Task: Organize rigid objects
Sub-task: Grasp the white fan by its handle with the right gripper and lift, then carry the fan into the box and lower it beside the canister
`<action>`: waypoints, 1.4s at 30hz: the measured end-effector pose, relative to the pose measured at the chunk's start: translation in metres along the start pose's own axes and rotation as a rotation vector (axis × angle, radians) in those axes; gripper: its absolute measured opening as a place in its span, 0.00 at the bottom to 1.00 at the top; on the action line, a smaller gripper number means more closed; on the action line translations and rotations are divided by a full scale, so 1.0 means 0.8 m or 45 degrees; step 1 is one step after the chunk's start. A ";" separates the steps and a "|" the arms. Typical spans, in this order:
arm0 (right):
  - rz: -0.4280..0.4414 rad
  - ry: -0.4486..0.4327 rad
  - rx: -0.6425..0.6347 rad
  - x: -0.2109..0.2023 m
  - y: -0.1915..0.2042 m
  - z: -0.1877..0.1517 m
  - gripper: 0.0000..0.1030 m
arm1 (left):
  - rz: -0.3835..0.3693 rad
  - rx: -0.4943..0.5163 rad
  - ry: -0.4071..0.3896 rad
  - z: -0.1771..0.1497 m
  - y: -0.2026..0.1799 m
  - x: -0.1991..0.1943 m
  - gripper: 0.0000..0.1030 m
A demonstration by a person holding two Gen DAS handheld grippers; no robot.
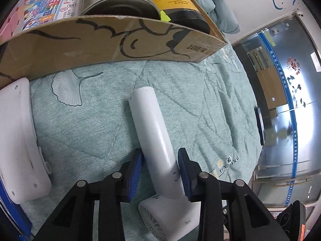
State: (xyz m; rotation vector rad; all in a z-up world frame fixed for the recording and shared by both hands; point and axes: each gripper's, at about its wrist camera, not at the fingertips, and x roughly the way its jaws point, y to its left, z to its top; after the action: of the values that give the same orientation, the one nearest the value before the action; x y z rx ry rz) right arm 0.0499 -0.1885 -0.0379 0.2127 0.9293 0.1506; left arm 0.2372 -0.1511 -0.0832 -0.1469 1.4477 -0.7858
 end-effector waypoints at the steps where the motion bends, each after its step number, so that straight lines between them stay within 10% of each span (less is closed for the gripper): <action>1: -0.004 -0.001 -0.003 0.000 0.000 0.000 0.56 | -0.004 0.001 -0.002 -0.001 0.001 0.000 0.33; 11: -0.049 -0.001 -0.021 -0.007 0.015 -0.008 0.56 | 0.006 0.041 -0.073 -0.009 -0.013 -0.007 0.30; 22: 0.069 -0.231 -0.099 -0.059 0.054 0.044 0.55 | 0.082 0.137 -0.354 0.000 -0.041 -0.152 0.30; 33: 0.151 -0.335 -0.248 -0.049 0.088 0.165 0.55 | 0.132 0.140 -0.494 0.103 -0.023 -0.268 0.30; 42: 0.166 -0.159 -0.244 0.017 0.070 0.223 0.55 | 0.120 0.035 -0.370 0.205 0.032 -0.218 0.30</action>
State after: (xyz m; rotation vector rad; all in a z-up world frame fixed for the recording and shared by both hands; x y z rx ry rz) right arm 0.1996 -0.1518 0.0684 0.1037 0.7716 0.3416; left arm 0.4108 -0.0942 0.0735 -0.1633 1.1603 -0.6764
